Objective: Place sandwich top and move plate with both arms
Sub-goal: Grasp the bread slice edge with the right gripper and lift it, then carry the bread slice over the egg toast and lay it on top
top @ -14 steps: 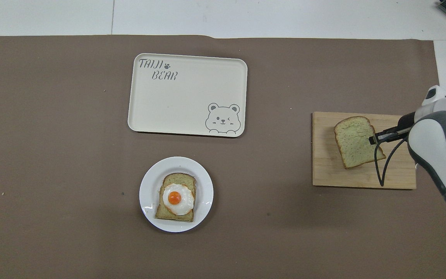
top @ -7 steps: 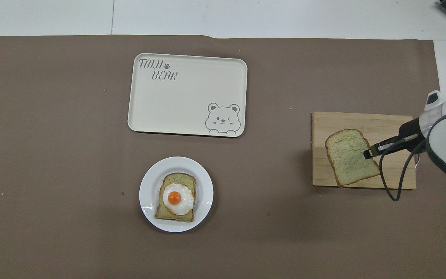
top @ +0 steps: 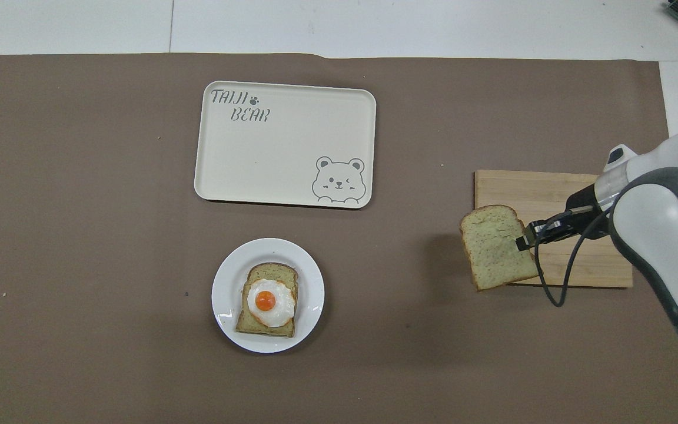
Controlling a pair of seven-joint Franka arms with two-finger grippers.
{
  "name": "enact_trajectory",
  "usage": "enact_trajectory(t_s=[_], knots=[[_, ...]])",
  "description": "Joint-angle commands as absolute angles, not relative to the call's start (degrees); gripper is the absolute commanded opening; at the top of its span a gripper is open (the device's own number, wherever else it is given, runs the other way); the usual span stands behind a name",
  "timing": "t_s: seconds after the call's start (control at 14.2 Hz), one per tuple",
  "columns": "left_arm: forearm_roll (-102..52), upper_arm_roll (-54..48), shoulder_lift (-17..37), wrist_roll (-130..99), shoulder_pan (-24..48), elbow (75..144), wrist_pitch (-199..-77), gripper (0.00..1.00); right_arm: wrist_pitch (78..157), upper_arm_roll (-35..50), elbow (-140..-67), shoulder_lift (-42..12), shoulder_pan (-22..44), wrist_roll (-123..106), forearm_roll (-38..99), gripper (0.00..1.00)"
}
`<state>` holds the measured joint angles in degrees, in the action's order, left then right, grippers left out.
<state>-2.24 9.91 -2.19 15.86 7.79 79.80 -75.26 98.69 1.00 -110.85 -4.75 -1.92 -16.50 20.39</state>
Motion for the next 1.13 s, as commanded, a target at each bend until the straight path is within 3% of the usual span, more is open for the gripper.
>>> enact_trajectory(t_s=[0.0, 0.49, 1.06], knots=[[-2.0, 9.5, -3.6, 15.5, 7.2, 81.4, -75.1, 1.00, 99.7, 6.0, -113.1, -2.4, -2.1, -9.8, 22.0, 0.00], [-2.0, 9.5, -3.6, 15.5, 7.2, 81.4, -75.1, 1.00, 111.3, 6.8, -114.7, -3.7, 12.5, 6.1, 22.8, 0.00], [-2.0, 9.5, -3.6, 15.5, 7.2, 81.4, -75.1, 1.00, 123.8, 6.8, -114.6, -9.3, 25.6, 13.5, 28.7, 0.00]])
